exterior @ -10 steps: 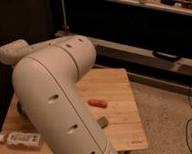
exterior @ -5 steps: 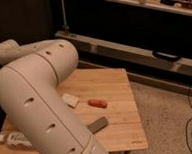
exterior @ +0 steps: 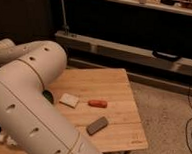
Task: Place the ceramic cup in the ceramic bowl
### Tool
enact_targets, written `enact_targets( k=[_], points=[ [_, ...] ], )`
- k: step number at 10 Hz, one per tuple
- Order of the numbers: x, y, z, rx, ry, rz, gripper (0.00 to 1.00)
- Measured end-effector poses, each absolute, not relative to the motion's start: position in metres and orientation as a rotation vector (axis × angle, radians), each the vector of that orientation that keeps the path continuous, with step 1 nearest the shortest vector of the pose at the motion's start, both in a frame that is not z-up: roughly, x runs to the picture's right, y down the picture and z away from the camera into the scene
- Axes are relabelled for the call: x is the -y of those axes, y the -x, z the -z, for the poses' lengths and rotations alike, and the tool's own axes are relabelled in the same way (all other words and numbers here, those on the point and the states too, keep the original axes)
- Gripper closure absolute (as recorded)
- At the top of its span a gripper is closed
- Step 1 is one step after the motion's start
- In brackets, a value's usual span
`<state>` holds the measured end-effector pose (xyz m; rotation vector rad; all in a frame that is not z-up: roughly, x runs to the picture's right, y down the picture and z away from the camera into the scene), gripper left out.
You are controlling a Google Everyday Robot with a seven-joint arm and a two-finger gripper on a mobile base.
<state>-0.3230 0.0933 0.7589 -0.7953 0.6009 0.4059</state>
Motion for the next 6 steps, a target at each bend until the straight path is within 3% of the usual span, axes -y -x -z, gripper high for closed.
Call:
enact_targets(
  k=[6],
  points=[
    [-0.072, 0.291, -0.756, -0.393, 0.832, -0.489, 1.0]
  ],
)
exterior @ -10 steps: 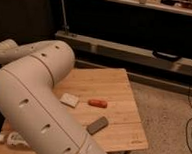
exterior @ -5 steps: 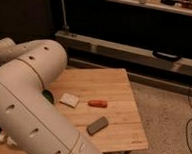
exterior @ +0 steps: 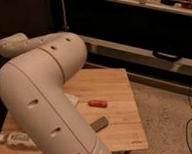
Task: Place the ceramic cup in the ceramic bowl
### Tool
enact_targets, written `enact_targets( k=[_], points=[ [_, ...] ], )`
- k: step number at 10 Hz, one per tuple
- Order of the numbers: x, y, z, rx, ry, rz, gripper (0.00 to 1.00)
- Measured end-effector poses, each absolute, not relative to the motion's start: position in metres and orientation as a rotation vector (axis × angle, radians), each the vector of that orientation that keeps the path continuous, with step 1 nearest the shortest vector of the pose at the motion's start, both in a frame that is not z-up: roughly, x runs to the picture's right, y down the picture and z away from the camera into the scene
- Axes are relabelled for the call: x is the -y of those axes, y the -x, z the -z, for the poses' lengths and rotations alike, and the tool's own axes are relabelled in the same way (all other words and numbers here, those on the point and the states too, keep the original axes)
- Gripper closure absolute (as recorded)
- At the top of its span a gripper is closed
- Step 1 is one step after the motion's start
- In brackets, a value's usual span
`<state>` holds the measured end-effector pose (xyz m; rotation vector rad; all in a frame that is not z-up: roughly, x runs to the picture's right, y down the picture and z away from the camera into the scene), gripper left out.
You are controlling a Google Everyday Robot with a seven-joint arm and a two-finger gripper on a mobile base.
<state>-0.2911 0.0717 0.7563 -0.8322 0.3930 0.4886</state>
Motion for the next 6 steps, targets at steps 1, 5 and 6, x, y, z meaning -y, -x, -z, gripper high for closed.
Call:
enact_targets(
  k=[1, 5, 6],
  points=[
    [-0.072, 0.288, -0.758, -0.338, 0.867, -0.499, 1.0],
    [-0.085, 0.288, -0.772, -0.195, 0.994, -0.443, 0.82],
    [-0.087, 0.283, -0.771, -0.21, 0.987, -0.423, 0.74]
  ],
)
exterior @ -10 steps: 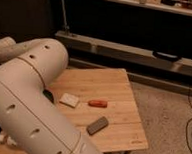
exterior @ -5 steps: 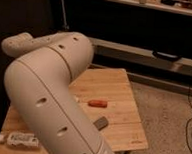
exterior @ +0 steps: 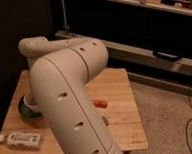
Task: Place the ceramic cup in the ceramic bowl
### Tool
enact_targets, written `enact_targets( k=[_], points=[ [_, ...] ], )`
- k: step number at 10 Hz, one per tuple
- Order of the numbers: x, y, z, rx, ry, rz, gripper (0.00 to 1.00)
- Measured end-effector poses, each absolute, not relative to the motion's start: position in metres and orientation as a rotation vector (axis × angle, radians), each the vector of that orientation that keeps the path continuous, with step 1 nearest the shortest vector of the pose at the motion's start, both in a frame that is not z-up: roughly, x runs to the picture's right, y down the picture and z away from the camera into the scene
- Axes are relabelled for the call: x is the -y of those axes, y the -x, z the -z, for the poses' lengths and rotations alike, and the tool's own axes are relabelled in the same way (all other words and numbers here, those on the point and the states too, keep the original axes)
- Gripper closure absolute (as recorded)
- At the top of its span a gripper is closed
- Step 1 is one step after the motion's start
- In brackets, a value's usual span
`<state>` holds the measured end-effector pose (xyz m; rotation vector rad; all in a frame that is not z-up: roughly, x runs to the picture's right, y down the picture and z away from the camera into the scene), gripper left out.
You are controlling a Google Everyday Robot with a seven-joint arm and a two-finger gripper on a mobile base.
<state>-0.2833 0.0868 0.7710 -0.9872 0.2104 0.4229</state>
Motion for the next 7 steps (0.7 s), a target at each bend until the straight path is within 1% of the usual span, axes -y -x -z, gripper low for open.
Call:
enact_targets(
  k=[2, 3, 4, 5, 6, 7],
  points=[
    [-0.081, 0.268, -0.754, -0.246, 0.945, -0.466, 0.65],
    [-0.077, 0.267, -0.748, -0.244, 0.947, -0.471, 0.59],
    [-0.072, 0.266, -0.744, -0.239, 0.953, -0.472, 0.5],
    [-0.07, 0.271, -0.743, -0.232, 0.961, -0.459, 0.37],
    [-0.073, 0.272, -0.745, -0.233, 0.962, -0.458, 0.35],
    [-0.076, 0.272, -0.749, -0.235, 0.962, -0.458, 0.35]
  ],
)
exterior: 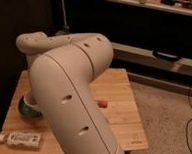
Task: Place the ceramic cup in the ceramic bowl
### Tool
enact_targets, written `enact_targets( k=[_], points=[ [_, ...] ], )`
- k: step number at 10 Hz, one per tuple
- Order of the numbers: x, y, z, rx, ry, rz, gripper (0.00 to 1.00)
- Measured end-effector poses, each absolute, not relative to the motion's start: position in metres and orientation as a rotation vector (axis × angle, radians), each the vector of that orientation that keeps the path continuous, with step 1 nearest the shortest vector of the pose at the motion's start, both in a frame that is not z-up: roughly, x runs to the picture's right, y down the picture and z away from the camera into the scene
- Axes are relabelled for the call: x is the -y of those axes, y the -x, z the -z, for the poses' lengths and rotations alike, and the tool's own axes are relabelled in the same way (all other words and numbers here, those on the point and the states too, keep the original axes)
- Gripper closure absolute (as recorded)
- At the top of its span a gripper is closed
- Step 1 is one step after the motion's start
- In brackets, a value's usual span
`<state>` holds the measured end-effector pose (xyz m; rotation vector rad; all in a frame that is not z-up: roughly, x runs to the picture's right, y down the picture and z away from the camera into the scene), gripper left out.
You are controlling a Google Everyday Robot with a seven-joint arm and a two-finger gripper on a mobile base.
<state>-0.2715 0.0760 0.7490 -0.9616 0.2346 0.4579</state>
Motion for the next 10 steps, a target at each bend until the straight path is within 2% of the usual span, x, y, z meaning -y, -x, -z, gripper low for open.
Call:
enact_targets(
  k=[3, 8, 10],
  points=[
    [-0.094, 0.272, -0.769, -0.237, 0.969, -0.455, 0.35],
    [-0.09, 0.272, -0.762, -0.235, 0.977, -0.451, 0.35],
    [-0.099, 0.272, -0.774, -0.235, 0.978, -0.449, 0.43]
  ],
)
